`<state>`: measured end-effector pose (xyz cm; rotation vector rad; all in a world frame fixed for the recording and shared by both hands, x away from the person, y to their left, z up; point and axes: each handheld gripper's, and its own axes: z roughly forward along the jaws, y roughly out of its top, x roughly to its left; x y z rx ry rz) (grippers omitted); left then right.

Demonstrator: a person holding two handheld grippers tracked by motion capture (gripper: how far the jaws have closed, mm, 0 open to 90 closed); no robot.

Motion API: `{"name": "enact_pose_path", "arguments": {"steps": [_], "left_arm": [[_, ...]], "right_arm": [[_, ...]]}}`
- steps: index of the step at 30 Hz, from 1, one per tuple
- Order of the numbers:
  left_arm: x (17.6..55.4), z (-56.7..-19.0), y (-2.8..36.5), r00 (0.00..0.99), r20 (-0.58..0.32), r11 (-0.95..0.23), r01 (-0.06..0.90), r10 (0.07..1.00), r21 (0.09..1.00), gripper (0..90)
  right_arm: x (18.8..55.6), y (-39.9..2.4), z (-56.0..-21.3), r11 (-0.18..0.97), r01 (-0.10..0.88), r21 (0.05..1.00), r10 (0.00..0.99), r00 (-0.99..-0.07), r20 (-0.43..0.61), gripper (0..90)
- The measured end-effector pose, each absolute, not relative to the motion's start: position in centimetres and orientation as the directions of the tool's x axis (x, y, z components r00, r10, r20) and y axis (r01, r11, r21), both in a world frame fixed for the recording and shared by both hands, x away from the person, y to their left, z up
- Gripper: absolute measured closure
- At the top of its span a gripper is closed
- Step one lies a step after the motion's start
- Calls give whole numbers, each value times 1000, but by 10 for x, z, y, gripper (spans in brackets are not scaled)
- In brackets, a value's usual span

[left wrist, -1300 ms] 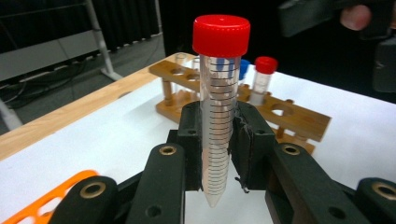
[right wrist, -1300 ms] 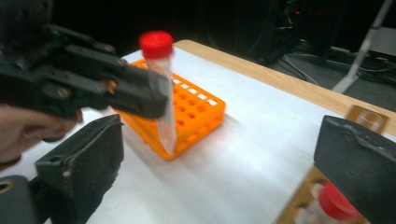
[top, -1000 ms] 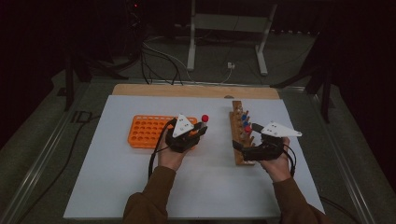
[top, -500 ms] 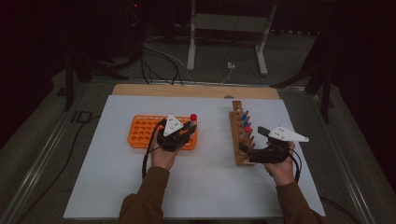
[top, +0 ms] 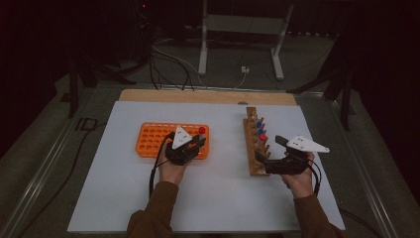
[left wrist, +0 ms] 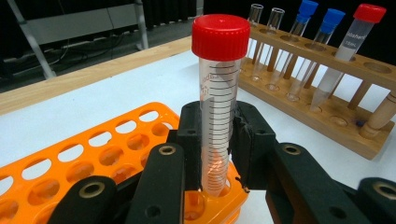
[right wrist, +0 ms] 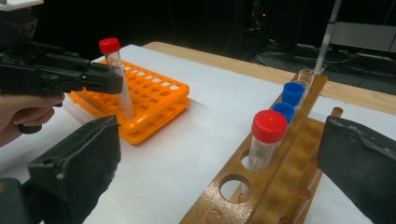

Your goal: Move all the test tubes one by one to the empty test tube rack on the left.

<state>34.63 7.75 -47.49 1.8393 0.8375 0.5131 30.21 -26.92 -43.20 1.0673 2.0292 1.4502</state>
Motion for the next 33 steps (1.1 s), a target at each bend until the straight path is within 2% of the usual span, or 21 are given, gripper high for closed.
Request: {"name": "enact_pose_path", "arguments": {"steps": [22,29,31,33], "left_arm": [[344,-494,74,683,4,-338,357,730,871,748],[344,-495,74,682,-4,-334,363,731,870,747],[345,-495,74,680,-18,-324,373,733,869,739],[344,-496,73,673,-28,-316,383,739,868,656]], "right_arm": [[303,-265,-435,179,343,922,781,-619,78,3],[303,-265,-436,181,345,921,782,-618,78,3],[303,-265,-436,183,348,920,784,-616,77,3],[304,-265,-436,185,347,919,785,-615,75,3]]}}
